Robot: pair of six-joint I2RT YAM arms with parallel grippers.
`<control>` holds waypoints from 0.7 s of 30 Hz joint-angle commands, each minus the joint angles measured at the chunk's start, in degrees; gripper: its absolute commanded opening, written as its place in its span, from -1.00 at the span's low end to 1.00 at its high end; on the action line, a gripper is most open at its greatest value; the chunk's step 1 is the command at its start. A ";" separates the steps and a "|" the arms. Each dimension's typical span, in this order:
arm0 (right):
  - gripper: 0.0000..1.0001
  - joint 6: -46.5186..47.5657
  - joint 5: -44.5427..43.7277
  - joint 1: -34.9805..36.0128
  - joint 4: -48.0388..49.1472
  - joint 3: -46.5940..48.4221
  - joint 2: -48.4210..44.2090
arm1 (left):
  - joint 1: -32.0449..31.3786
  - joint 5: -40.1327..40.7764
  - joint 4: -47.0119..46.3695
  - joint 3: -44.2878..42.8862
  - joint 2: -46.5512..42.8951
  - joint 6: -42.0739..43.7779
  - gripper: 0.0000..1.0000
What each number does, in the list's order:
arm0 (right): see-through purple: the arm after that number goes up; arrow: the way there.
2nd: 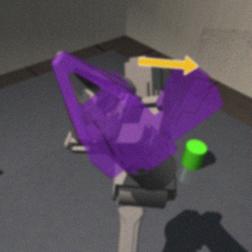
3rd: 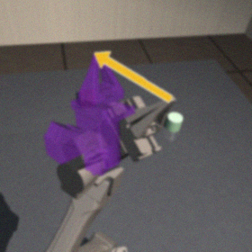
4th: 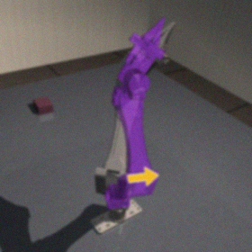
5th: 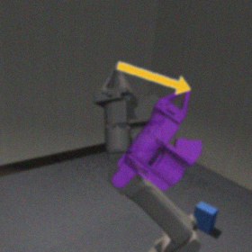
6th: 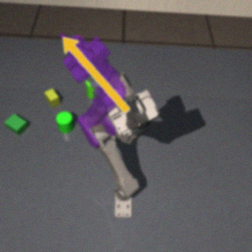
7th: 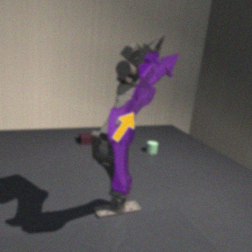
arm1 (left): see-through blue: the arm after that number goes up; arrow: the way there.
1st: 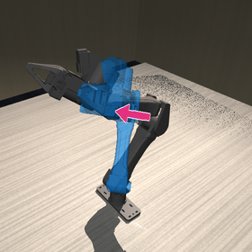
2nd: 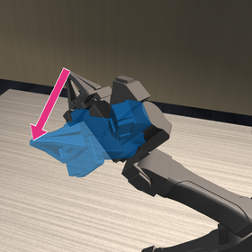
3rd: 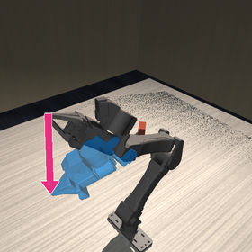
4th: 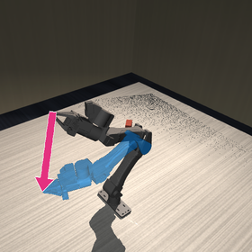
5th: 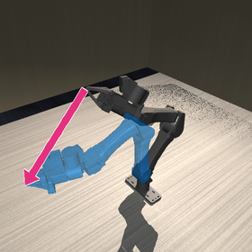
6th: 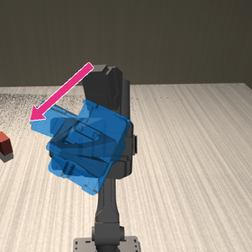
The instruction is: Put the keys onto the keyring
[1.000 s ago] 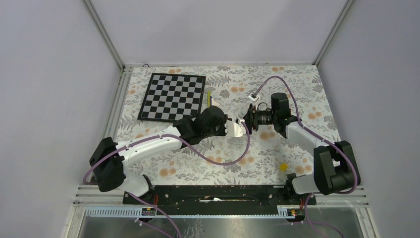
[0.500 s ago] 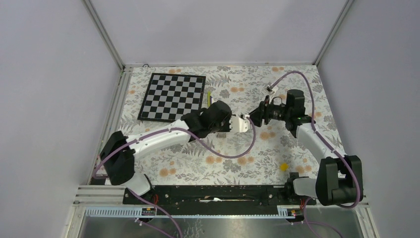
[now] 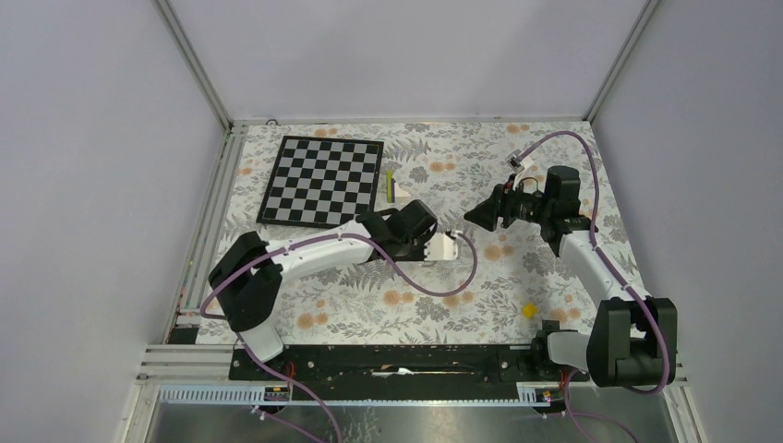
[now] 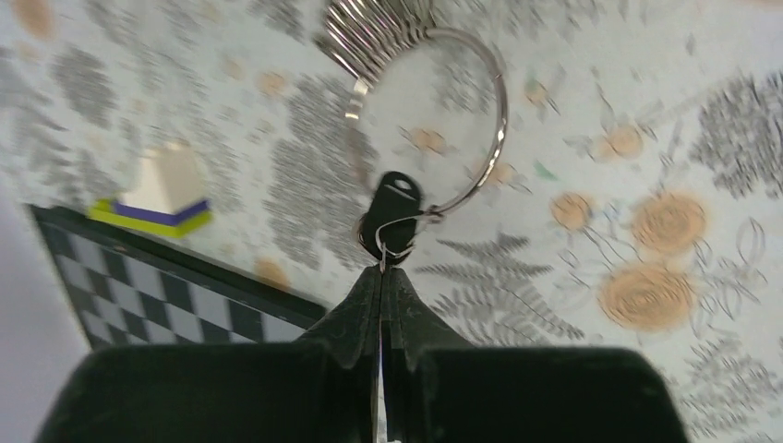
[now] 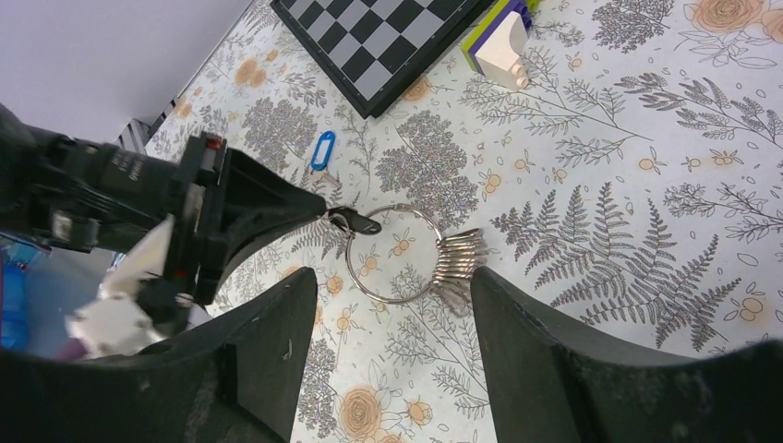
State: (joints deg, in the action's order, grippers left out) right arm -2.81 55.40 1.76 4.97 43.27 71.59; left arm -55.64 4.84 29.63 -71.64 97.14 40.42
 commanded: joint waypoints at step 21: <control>0.49 4.16 -3.43 -0.53 -0.73 -1.48 0.28 | -1.78 -0.97 10.74 10.18 -1.61 -7.55 0.32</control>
State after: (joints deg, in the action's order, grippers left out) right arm -1.78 53.74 1.43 4.97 41.91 71.61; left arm -57.98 3.68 40.80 -61.69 99.98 33.78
